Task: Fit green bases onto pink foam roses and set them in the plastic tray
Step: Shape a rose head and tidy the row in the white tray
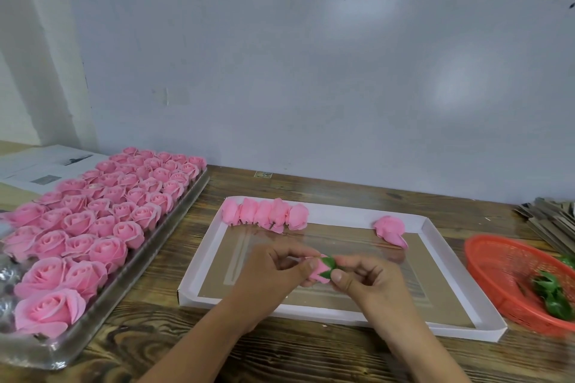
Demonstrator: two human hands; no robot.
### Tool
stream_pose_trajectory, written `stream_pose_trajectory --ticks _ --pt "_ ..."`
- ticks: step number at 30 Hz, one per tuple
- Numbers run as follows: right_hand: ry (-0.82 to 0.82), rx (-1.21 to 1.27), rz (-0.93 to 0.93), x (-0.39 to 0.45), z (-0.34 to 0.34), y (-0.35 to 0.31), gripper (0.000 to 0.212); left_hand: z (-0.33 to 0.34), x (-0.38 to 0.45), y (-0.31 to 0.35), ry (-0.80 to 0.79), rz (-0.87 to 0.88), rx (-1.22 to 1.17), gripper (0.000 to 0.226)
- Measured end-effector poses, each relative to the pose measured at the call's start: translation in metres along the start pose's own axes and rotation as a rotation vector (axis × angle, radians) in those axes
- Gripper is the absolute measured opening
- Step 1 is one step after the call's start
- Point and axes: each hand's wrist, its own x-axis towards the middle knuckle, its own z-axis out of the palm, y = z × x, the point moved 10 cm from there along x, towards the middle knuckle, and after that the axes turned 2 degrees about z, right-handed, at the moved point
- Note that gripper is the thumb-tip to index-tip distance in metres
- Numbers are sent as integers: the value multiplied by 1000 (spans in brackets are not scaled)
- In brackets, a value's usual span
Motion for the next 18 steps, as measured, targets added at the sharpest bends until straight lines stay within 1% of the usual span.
stream_pose_trajectory --ticks 4,5,7,9,11,14,18 --pt "-99 -97 19 1 4 0 28 0 1 1 -7 28 149 21" --pt "-115 -118 20 0 5 -1 28 0 1 1 -6 38 183 26" --pt "-91 -105 12 0 3 -3 29 3 0 2 -7 57 192 42" --pt "-36 -48 -3 0 -1 -5 29 4 0 2 9 78 199 62" --pt "-1 29 -10 0 -3 -5 30 1 0 2 51 82 198 72" --pt "16 103 -33 0 -1 -5 30 1 1 -2 53 54 117 71" --pt "-7 70 -44 -1 7 0 31 0 0 -2 51 50 90 65"
